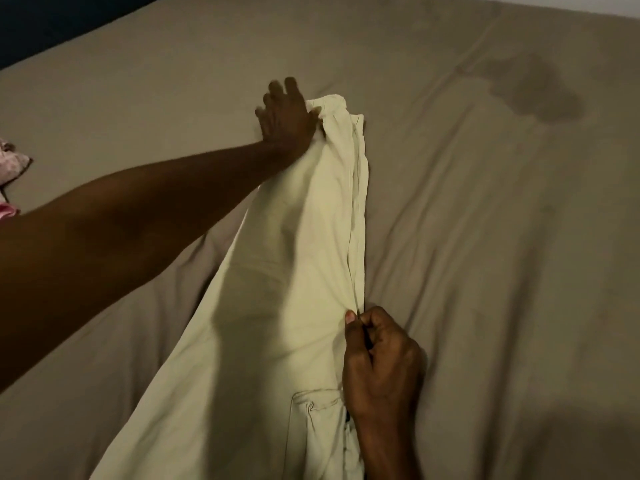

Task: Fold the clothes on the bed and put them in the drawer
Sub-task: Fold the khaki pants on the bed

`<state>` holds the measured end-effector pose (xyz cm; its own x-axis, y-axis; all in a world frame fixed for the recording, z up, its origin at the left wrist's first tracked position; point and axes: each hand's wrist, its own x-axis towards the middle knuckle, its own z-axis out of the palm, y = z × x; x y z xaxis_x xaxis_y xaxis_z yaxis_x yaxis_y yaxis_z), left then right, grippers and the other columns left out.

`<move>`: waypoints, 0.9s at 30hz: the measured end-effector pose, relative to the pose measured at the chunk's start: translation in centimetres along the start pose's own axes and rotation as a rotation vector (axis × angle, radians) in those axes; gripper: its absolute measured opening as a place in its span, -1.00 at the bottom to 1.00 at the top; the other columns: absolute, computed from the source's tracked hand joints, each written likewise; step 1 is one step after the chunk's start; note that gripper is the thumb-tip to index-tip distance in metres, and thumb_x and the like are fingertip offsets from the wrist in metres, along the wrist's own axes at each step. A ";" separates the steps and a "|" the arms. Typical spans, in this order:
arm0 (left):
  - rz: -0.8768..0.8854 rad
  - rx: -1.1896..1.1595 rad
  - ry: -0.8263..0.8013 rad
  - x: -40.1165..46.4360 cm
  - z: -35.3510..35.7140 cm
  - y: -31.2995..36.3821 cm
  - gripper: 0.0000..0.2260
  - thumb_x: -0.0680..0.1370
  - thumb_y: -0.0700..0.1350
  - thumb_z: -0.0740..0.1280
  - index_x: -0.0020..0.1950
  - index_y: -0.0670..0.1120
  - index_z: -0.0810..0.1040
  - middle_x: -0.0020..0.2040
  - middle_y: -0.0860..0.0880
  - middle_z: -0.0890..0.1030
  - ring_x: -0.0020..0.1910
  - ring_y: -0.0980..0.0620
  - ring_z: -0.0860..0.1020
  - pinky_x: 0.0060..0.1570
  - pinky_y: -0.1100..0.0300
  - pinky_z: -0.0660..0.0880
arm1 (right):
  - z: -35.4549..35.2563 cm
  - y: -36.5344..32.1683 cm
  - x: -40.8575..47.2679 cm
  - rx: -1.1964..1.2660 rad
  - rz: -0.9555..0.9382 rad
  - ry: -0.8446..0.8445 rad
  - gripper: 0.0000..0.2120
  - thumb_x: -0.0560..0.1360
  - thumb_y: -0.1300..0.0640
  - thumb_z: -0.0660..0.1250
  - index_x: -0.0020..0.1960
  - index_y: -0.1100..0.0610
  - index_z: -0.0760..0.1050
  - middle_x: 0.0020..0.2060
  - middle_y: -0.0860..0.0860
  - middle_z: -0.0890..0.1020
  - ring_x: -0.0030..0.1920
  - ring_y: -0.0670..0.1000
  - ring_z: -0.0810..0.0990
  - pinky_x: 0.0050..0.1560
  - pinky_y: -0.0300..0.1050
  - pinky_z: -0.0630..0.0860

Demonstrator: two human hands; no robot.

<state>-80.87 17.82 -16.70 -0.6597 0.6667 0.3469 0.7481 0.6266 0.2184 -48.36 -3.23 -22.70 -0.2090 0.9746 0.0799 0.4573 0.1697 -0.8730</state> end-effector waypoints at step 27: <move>0.658 -0.115 -0.380 -19.9 -5.0 -3.3 -0.41 0.64 0.25 0.07 0.59 -0.04 0.32 0.58 -0.21 0.30 0.56 -0.19 0.26 0.47 -0.07 0.19 | 0.2 -0.4 0.1 0.037 0.009 0.052 -0.68 0.51 0.06 0.42 -0.36 0.03 0.41 -0.56 -0.13 0.45 -0.52 -0.08 0.44 -0.46 -0.17 0.36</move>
<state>-69.90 0.47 -19.81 -0.0401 0.9936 0.1057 0.9842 0.0211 0.1758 -48.73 -3.21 -22.41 -0.1591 0.9826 0.0963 0.4262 0.1563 -0.8910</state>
